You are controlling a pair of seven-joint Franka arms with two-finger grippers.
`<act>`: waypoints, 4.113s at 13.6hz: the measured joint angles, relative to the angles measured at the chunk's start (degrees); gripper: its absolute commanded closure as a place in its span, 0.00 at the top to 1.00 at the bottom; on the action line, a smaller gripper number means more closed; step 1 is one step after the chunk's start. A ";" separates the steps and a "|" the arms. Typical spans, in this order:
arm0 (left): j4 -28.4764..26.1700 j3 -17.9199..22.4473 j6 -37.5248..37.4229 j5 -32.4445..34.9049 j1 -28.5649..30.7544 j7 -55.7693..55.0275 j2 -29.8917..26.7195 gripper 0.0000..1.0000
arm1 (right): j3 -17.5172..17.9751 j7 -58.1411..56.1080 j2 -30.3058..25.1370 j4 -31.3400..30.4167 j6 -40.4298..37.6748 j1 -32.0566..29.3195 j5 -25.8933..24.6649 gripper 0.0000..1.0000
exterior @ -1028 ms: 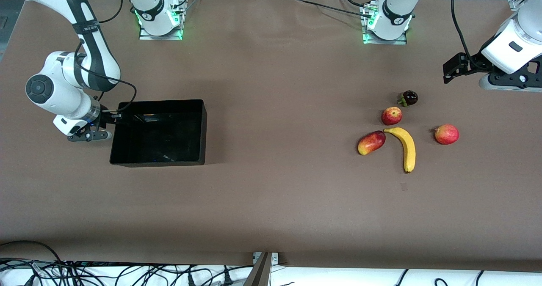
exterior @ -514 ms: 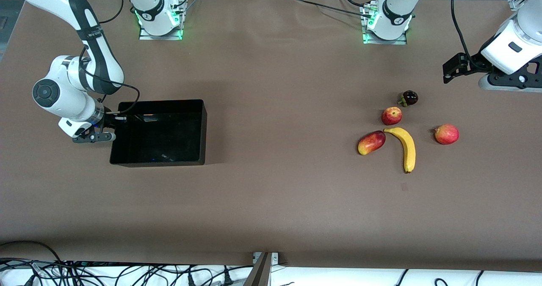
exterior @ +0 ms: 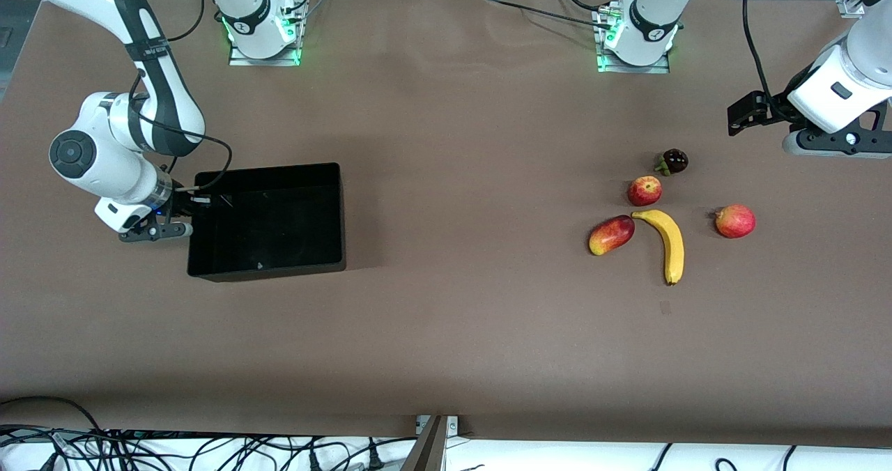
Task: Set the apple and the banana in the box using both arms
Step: 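Slide the black box toward the fruit with the right gripper, then grasp the small red apple with the left gripper while the right gripper withdraws, then carry the red apple into the black box and open the left gripper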
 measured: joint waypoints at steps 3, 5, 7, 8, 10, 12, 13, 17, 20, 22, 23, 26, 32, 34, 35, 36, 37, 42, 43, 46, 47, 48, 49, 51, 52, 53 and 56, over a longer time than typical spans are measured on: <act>0.03 0.00 -0.03 0.00 0.00 0.00 0.00 1.00 | 5.47 1.79 -0.28 8.95 -9.34 0.84 5.35 0.00; 0.05 -0.01 -0.06 0.00 -0.02 0.00 0.00 1.00 | 7.87 5.35 -0.08 14.58 -13.43 3.54 6.12 0.00; 0.06 -0.02 -0.48 0.00 -0.03 0.00 0.02 1.00 | 8.71 12.90 1.54 19.04 -15.96 9.12 6.58 0.00; 0.07 -0.03 -0.65 0.00 -0.03 0.00 0.03 1.00 | 8.88 17.73 3.17 21.02 -16.20 12.56 6.66 0.00; 0.09 -0.04 -0.78 0.00 -0.04 0.00 0.04 1.00 | 9.07 28.22 8.01 25.09 -16.12 20.42 6.78 0.00; 0.10 -0.06 -0.81 0.00 -0.06 0.00 0.04 1.00 | 9.09 37.22 13.69 28.58 -14.41 27.79 6.75 0.00; 0.10 -0.06 -0.84 0.00 -0.06 0.00 0.05 1.00 | 9.06 40.85 16.58 30.09 -12.17 30.89 6.74 0.00; 0.03 -0.08 -4.52 0.00 -0.05 0.03 1.10 1.00 | 8.89 49.29 24.59 34.15 -5.16 37.50 6.73 0.00; -0.42 -0.07 -5.03 0.00 -0.01 0.08 6.29 1.00 | 8.76 50.41 25.33 35.02 -5.11 37.91 6.73 0.04; -0.67 -0.12 -3.58 0.00 -0.13 0.14 11.14 1.00 | 8.73 50.44 25.51 35.03 -4.80 37.96 6.68 1.00; -0.92 -0.17 -1.42 0.00 -0.22 0.14 13.62 1.00 | 8.66 50.45 25.53 35.04 -4.44 37.97 6.68 1.00; -6.21 -0.25 10.19 0.00 -0.35 0.14 18.42 1.00 | 7.71 50.35 25.45 35.72 -3.94 37.91 6.02 1.00; -25.51 -0.63 35.75 0.00 -0.41 0.11 18.99 1.00 | -4.77 45.00 15.25 39.81 -15.05 36.20 6.04 1.00; -29.78 -0.84 41.42 0.00 -0.56 0.07 19.22 1.00 | -6.55 40.58 10.03 39.99 -21.46 33.56 6.51 1.00; -31.17 -0.85 42.99 0.00 -0.56 0.07 19.49 0.72 | -7.51 38.32 7.67 39.95 -24.52 32.57 6.59 1.00; -32.06 -0.85 43.80 0.00 -0.54 0.06 19.74 0.39 | -8.69 35.87 5.70 39.91 -27.54 31.95 6.62 1.00; -32.65 -0.87 44.03 0.00 -0.57 0.05 19.87 0.29 | -10.27 33.32 3.98 39.85 -30.52 31.69 6.64 1.00; -32.61 -1.02 43.54 0.00 -0.80 0.02 19.83 0.17 | -18.18 22.85 -2.38 38.37 -39.17 31.42 6.71 1.00; -31.26 -1.10 40.91 0.00 -0.85 0.02 19.52 0.16 | -19.60 21.00 -3.28 38.13 -40.41 31.41 6.72 1.00; -19.25 -3.03 22.24 -0.01 -0.94 -0.10 18.04 0.17 | -22.51 17.55 -5.90 37.25 -43.17 31.36 6.72 1.00; -15.07 -4.55 18.20 -0.04 -1.05 -0.75 17.73 0.17 | -22.84 17.30 -6.96 36.35 -43.58 31.09 6.69 1.00; -11.66 -6.52 15.94 -0.16 -1.36 -3.11 17.61 0.18 | -22.86 17.06 -8.20 34.98 -43.77 30.26 6.67 1.00; -9.38 -8.91 14.95 -0.73 -1.94 -7.56 17.67 0.20 | -22.61 16.11 -9.41 33.53 -43.85 28.86 6.65 1.00; -7.87 -13.32 14.85 -2.58 -4.35 -18.49 18.63 0.20 | -20.02 12.79 -11.25 31.58 -44.07 23.54 6.57 1.00; -7.92 -14.46 15.73 -2.77 -6.05 -21.92 19.82 0.20 | -17.91 11.22 -11.77 31.12 -44.17 20.18 6.43 1.00; -8.08 -14.84 17.97 -2.79 -7.79 -23.75 21.72 0.21 | -15.75 9.95 -12.05 30.92 -44.29 16.99 6.20 1.00; -8.45 -14.85 23.83 -2.79 -10.32 -24.83 28.78 0.21 | -5.80 8.65 -12.14 30.61 -44.29 6.96 3.16 1.00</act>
